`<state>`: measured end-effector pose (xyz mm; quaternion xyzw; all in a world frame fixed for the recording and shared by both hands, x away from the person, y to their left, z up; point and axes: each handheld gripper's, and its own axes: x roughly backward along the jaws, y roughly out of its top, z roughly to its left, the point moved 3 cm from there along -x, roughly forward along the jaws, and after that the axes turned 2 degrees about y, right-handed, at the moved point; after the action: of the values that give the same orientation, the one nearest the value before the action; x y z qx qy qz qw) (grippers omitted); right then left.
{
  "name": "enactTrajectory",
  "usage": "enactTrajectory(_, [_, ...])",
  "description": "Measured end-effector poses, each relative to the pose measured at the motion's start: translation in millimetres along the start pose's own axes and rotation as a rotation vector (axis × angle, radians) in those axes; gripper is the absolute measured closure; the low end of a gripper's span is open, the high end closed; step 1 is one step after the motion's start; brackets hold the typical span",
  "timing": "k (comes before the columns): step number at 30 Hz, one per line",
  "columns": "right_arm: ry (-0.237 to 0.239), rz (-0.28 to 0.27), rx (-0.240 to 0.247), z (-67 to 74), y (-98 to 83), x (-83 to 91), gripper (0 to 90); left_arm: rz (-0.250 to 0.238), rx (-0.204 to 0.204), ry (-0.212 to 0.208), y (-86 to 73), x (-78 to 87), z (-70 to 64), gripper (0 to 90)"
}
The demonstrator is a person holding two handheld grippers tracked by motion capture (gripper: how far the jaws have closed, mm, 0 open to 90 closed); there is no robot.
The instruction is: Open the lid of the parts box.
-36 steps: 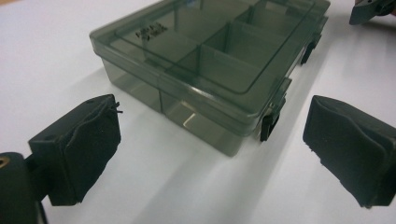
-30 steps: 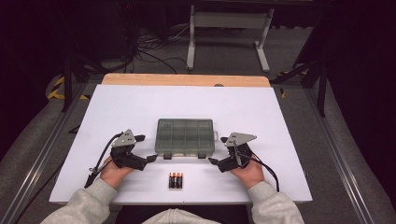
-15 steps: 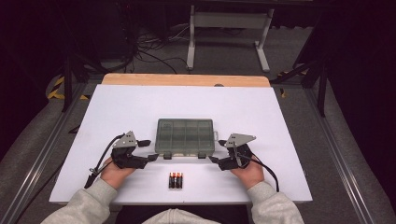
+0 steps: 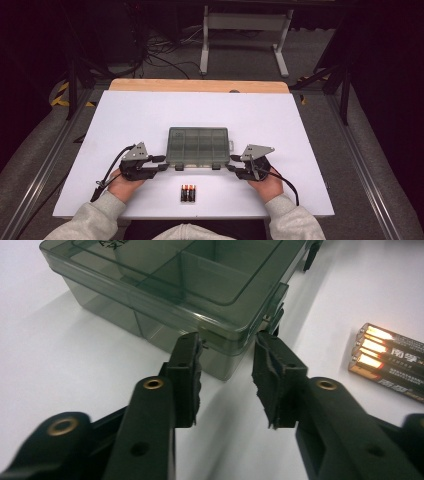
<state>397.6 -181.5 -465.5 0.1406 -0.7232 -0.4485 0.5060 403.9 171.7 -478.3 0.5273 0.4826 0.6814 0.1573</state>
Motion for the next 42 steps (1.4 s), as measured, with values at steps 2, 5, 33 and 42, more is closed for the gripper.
enactTrajectory(2, [-0.004, 0.001, 0.002, 0.3, -0.1, 0.5, 63.3, 0.004, 0.004, -0.004, -0.5, 0.0, 0.2, 67.1])
enactTrajectory(5, [-0.003, 0.003, -0.003, 0.1, -0.5, 0.6, 64.6, 0.01, 0.002, -0.003, -0.9, -0.7, -0.3, 67.6])
enactTrajectory(33, [0.018, 0.006, -0.03, 0.1, -1.7, 0.9, 69.5, 0.023, -0.002, 0.004, -1.1, -1.5, -1.1, 69.1])
enactTrajectory(42, [0.033, 0.001, -0.063, -1.0, -1.8, 1.4, 71.1, 0.02, 0.005, 0.005, -1.0, -1.4, -0.4, 69.1])
